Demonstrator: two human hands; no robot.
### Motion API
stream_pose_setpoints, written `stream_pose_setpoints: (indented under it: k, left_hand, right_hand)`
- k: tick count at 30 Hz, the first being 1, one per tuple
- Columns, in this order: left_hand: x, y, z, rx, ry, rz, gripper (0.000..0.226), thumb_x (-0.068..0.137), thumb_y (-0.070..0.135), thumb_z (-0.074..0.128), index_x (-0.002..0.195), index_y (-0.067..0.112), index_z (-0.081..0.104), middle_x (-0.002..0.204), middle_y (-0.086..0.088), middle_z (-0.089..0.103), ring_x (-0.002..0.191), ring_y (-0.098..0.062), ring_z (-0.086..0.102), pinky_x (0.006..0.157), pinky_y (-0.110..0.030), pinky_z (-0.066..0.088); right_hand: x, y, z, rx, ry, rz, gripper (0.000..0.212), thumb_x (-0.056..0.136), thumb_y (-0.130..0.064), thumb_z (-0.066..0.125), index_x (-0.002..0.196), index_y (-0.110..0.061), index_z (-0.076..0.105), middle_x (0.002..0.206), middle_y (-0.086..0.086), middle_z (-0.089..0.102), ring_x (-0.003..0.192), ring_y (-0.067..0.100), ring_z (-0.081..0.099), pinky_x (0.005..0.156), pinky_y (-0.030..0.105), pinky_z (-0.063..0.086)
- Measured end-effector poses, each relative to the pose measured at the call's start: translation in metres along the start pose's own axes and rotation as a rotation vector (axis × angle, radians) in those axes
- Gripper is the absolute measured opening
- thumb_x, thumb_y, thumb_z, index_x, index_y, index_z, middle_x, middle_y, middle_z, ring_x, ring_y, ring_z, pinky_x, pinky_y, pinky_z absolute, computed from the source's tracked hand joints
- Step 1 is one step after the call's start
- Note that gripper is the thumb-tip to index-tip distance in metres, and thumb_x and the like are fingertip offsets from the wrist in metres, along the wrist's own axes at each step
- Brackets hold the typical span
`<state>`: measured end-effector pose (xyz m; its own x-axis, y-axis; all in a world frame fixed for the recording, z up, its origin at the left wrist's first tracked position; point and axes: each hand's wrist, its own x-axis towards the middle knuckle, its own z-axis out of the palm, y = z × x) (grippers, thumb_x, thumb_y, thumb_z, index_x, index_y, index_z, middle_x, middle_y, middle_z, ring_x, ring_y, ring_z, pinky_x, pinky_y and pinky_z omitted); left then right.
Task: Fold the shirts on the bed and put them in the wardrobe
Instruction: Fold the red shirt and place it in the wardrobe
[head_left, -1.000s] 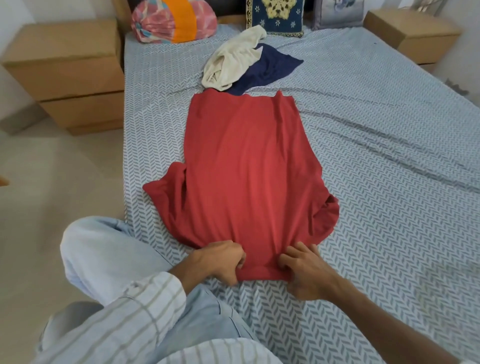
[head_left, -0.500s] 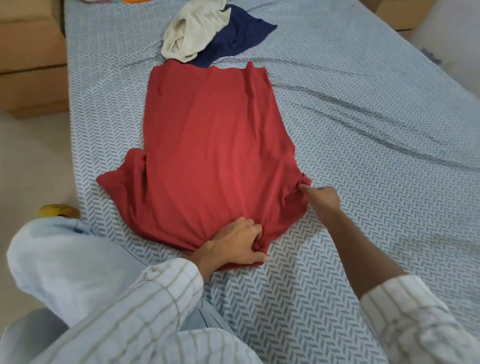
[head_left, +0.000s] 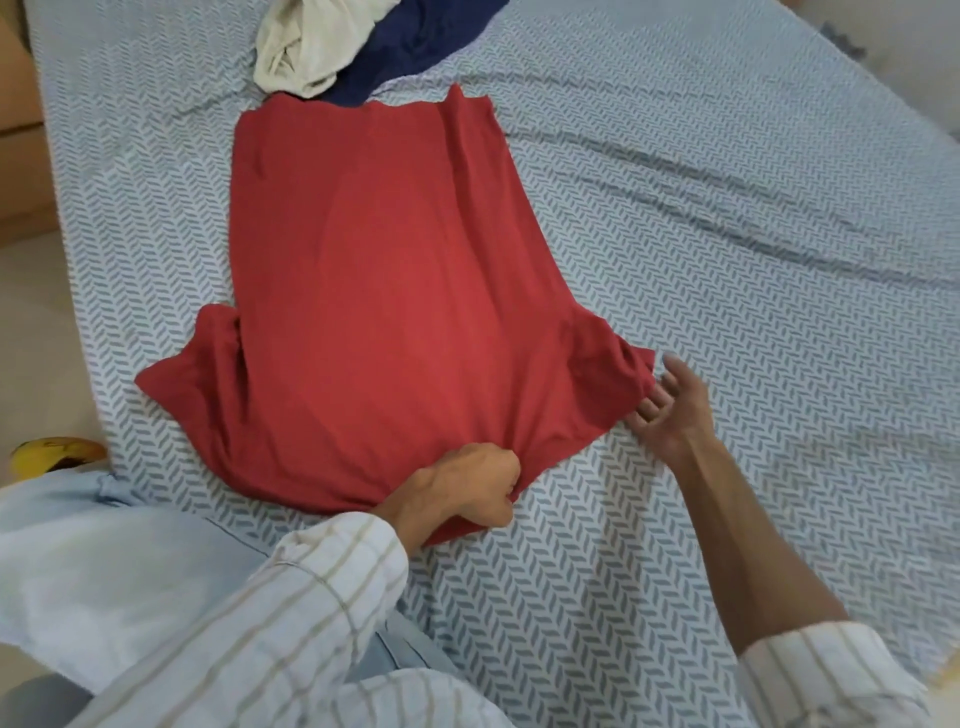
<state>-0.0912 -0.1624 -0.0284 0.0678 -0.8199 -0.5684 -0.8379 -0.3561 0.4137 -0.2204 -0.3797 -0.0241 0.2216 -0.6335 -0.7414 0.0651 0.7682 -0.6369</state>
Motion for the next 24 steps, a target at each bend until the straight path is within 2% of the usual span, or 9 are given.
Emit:
stream_pose_setpoints:
  k: [2,4,6,8,11,14,18,20,24]
  left_hand:
    - [0.003,0.003,-0.004,0.007,-0.051,-0.015,0.007,0.073,0.019,0.059,0.08,0.016,0.056,0.091,-0.006,0.067,0.084,-0.028,0.065,0.076,-0.039,0.058]
    - [0.005,0.005,-0.01,0.011,-0.101,-0.026,0.008,0.074,0.019,0.059,0.081,0.016,0.057,0.093,-0.006,0.067,0.084,-0.028,0.065,0.076,-0.039,0.058]
    - [0.006,0.008,-0.015,0.015,-0.127,-0.035,0.006,0.074,0.017,0.059,0.077,0.015,0.055,0.089,-0.008,0.068,0.081,-0.029,0.065,0.072,-0.038,0.058]
    - [0.008,0.011,-0.02,0.024,-0.144,-0.053,0.011,0.074,0.017,0.059,0.071,0.015,0.049,0.085,-0.009,0.066,0.076,-0.029,0.062,0.065,-0.034,0.054]
    - [0.011,0.016,-0.026,0.025,-0.178,-0.081,0.023,0.075,0.017,0.061,0.063,0.018,0.04,0.069,-0.002,0.053,0.071,-0.027,0.057,0.061,-0.032,0.048]
    - [0.02,0.02,-0.034,0.013,-0.246,-0.103,0.013,0.071,0.019,0.062,0.065,0.011,0.054,0.064,-0.005,0.061,0.068,-0.028,0.067,0.059,-0.035,0.057]
    - [0.036,0.021,-0.052,-0.16,-0.383,-0.141,0.03,0.082,0.033,0.066,0.078,0.003,0.071,0.067,-0.008,0.073,0.055,-0.019,0.066,0.056,-0.033,0.059]
    - [0.05,0.018,-0.062,-0.257,-0.257,-0.113,0.032,0.086,0.039,0.065,0.078,0.009,0.072,0.065,-0.002,0.072,0.056,-0.014,0.066,0.056,-0.032,0.056]
    - [0.101,0.022,-0.083,-0.289,0.421,0.048,0.008,0.087,0.019,0.064,0.087,0.015,0.071,0.077,0.002,0.07,0.073,-0.015,0.065,0.073,-0.026,0.048]
  right_hand:
    - [0.013,-0.012,0.007,-0.127,0.019,0.012,0.013,0.084,-0.028,0.074,0.087,-0.019,0.065,0.063,-0.005,0.061,0.055,0.01,0.056,0.059,0.026,0.053]
    - [0.025,-0.025,0.015,-0.137,0.052,-0.003,0.011,0.082,-0.012,0.073,0.091,-0.016,0.068,0.061,-0.002,0.06,0.049,0.009,0.054,0.05,0.024,0.052]
    - [0.031,-0.041,0.016,-0.041,0.081,-0.132,0.023,0.081,0.006,0.062,0.089,-0.015,0.065,0.06,0.001,0.056,0.043,0.008,0.049,0.042,0.018,0.045]
    - [0.035,-0.051,0.012,0.049,0.141,-0.296,0.037,0.075,0.013,0.056,0.091,-0.021,0.061,0.065,0.001,0.059,0.049,0.01,0.052,0.046,0.018,0.043]
    - [0.04,-0.042,-0.009,-0.041,0.178,-0.37,0.032,0.077,0.01,0.058,0.093,-0.018,0.053,0.068,0.006,0.057,0.048,0.012,0.054,0.043,0.021,0.045]
    - [0.054,-0.034,-0.023,-0.088,0.155,-0.35,0.025,0.082,-0.006,0.075,0.093,-0.012,0.054,0.071,0.009,0.062,0.055,0.015,0.062,0.048,0.023,0.053]
    - [0.065,-0.041,-0.03,-0.096,0.16,-0.327,0.018,0.086,-0.004,0.07,0.082,-0.012,0.055,0.073,0.007,0.063,0.062,0.015,0.064,0.055,0.024,0.056]
    - [0.067,-0.037,-0.036,-0.03,0.138,-0.336,0.018,0.089,-0.002,0.065,0.081,-0.014,0.054,0.072,0.005,0.062,0.062,0.014,0.062,0.059,0.028,0.058]
    - [0.069,-0.035,-0.04,0.012,0.095,-0.366,0.014,0.094,-0.007,0.059,0.086,-0.016,0.052,0.073,0.004,0.06,0.061,0.013,0.062,0.059,0.029,0.057]
